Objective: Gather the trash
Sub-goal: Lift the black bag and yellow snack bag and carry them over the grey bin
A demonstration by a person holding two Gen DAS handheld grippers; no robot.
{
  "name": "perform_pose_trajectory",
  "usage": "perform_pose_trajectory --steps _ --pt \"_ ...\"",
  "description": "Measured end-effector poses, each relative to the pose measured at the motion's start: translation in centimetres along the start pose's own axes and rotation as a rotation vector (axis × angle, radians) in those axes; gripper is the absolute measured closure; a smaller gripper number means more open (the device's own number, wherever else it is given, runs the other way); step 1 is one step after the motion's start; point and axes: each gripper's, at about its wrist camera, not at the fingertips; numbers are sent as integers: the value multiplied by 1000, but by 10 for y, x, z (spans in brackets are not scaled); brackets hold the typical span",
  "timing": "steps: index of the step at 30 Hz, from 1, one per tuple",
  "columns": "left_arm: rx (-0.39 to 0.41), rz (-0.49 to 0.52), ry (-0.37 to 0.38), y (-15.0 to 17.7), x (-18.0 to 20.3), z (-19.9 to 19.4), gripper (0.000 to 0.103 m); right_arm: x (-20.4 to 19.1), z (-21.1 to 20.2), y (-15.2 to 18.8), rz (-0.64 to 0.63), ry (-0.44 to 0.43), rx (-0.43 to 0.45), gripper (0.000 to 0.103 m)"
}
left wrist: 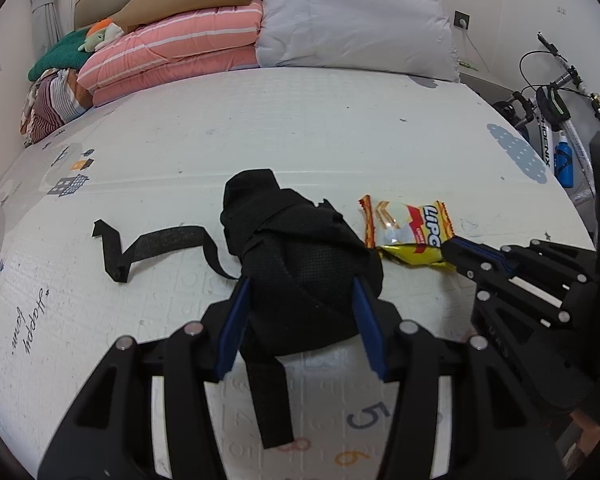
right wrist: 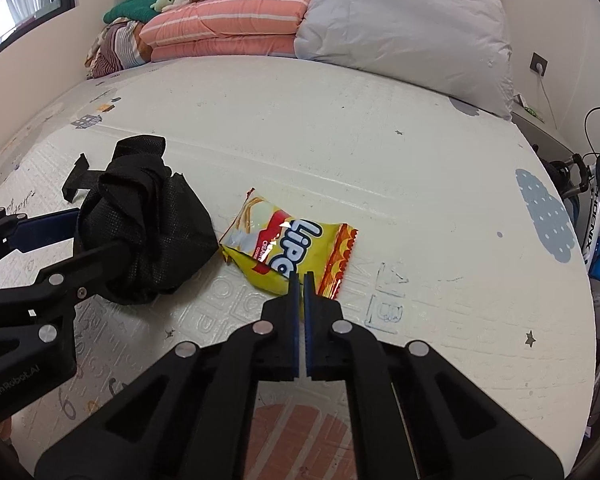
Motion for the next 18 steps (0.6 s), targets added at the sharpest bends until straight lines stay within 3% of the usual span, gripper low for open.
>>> perform_pose_trajectory --steps 18 --pt "49 -42 48 -12 -3 -28 52 10 -52 -5 47 4 75 103"
Point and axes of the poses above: each gripper's, at about its wrist camera, not at the fingertips, and z roughly the way its jaws point, x to its right, y to its underside, and after that the axes turned 8 degrees about -z, right-handed
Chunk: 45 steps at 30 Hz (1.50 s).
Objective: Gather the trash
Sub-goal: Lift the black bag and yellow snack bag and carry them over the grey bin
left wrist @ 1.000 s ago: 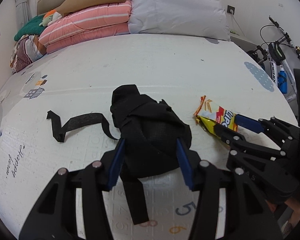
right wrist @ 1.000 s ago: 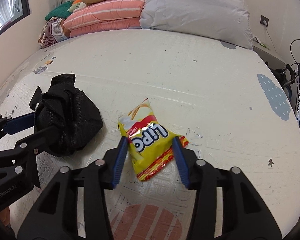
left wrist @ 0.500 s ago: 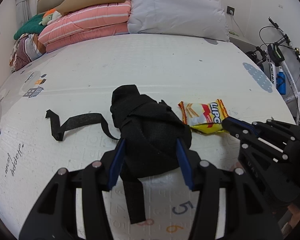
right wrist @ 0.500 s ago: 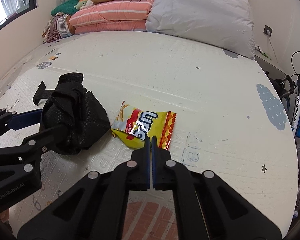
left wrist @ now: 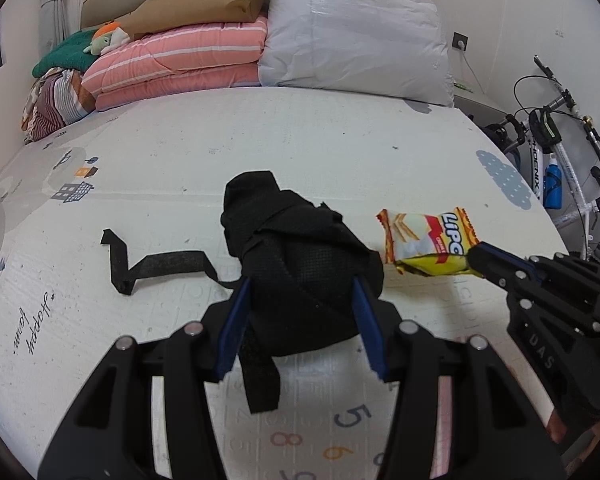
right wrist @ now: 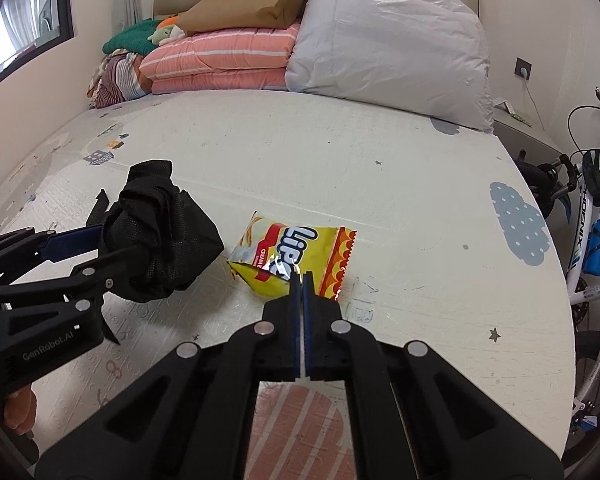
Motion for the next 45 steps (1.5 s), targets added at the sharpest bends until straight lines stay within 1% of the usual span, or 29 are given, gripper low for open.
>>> perform_pose_trajectory --steps 4,5,10,14,18,23,27,34,40,45 --pt "12 2 23 -2 5 -14 52 7 -21 4 28 15 12 103" --pt "36 8 28 -2 7 -19 52 10 -28 6 37 19 18 103" --pt "70 38 56 1 19 -48 52 24 -72 15 79 51 50 103" --pt "91 75 87 7 37 -73 52 39 -112 28 112 86 74 103" --pt "102 127 135 16 66 -94 52 56 -154 46 140 130 91 103" --pt "126 230 188 34 118 -124 52 89 -207 76 191 200 112 103" --pt "125 283 240 49 159 -140 52 120 -245 104 243 253 123 103" --pt "117 387 337 79 250 -161 52 175 -304 161 315 343 135 103" --pt "114 480 423 105 329 -175 52 226 -344 210 379 427 121 103" --pt "101 541 491 125 392 -178 52 268 -365 246 434 474 107 103"
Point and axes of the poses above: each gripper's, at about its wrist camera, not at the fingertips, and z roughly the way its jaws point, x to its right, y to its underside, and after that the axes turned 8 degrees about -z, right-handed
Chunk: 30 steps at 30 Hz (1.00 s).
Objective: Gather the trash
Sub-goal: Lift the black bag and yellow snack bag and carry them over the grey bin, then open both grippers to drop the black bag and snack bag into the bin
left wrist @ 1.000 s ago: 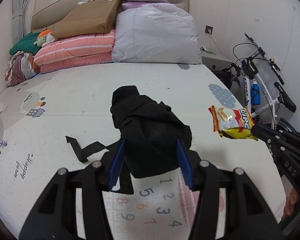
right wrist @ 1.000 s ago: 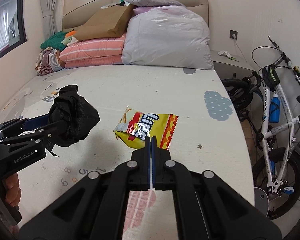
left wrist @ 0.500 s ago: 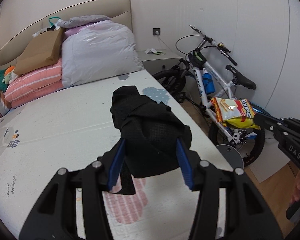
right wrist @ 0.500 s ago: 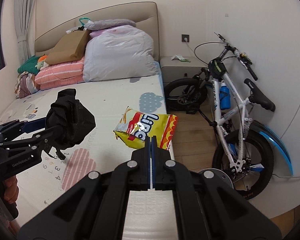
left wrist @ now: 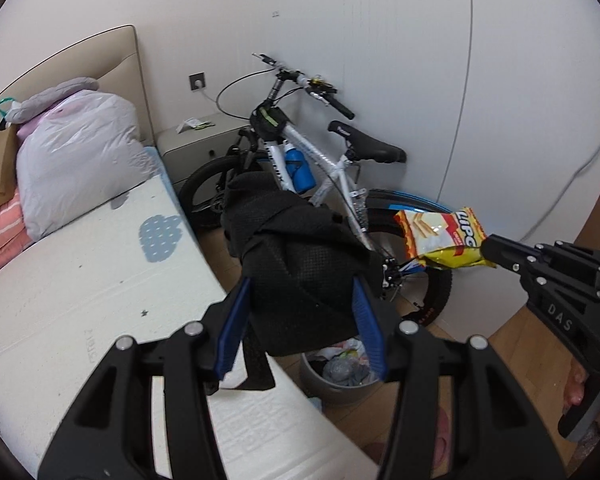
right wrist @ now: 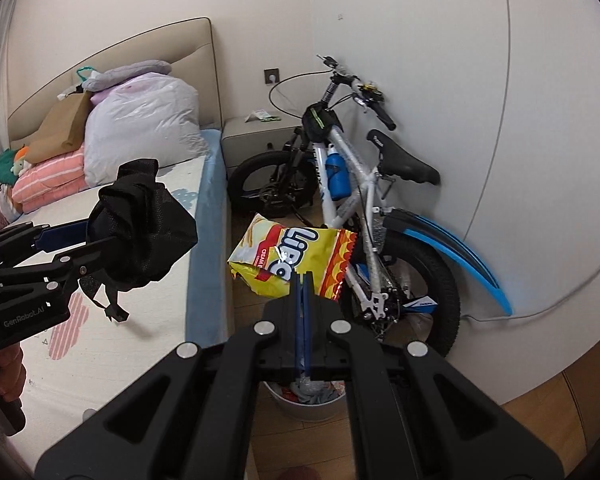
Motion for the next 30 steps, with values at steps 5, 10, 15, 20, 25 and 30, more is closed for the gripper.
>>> perform_pose_trajectory --steps 5,10,15,20,25,30 --pt "-19 16 83 -12 47 34 52 41 11 6 27 33 -12 103" --pt "-56 9 130 -16 68 75 52 62 35 14 47 44 -36 103" --pt "-108 -3 148 -11 71 119 52 78 66 22 68 46 -66 103" --pt "-144 -11 156 -5 76 154 52 93 94 31 88 43 -94 103" --pt "-172 -4 149 4 78 180 48 103 117 39 98 43 -117 103" --pt "-203 -3 133 11 75 202 34 105 135 47 102 33 -138 103"
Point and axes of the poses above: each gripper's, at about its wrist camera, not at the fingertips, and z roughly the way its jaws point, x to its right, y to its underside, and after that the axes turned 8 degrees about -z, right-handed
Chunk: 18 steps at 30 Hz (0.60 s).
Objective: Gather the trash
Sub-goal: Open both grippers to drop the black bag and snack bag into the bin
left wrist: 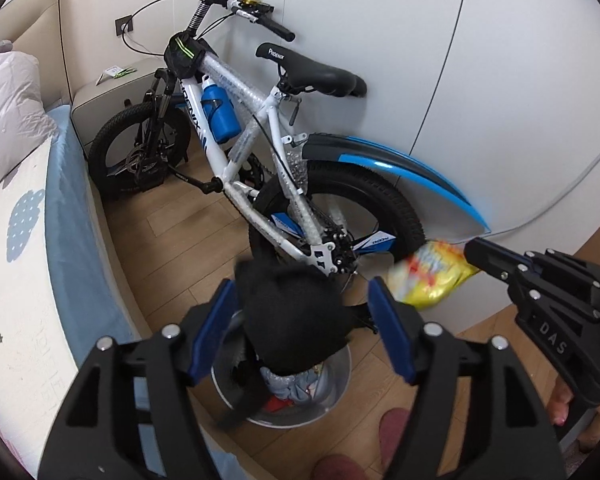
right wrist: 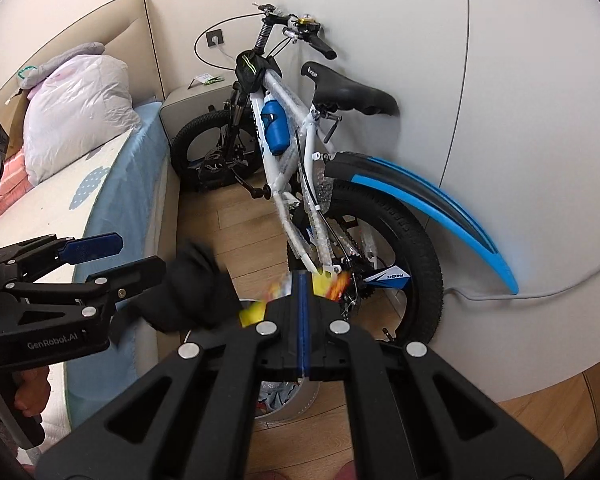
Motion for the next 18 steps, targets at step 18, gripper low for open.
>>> perform_pose_trajectory --steps 18 --pt "-49 -35 -97 22 -36 18 29 -31 28 14 -10 -98 -27 103"
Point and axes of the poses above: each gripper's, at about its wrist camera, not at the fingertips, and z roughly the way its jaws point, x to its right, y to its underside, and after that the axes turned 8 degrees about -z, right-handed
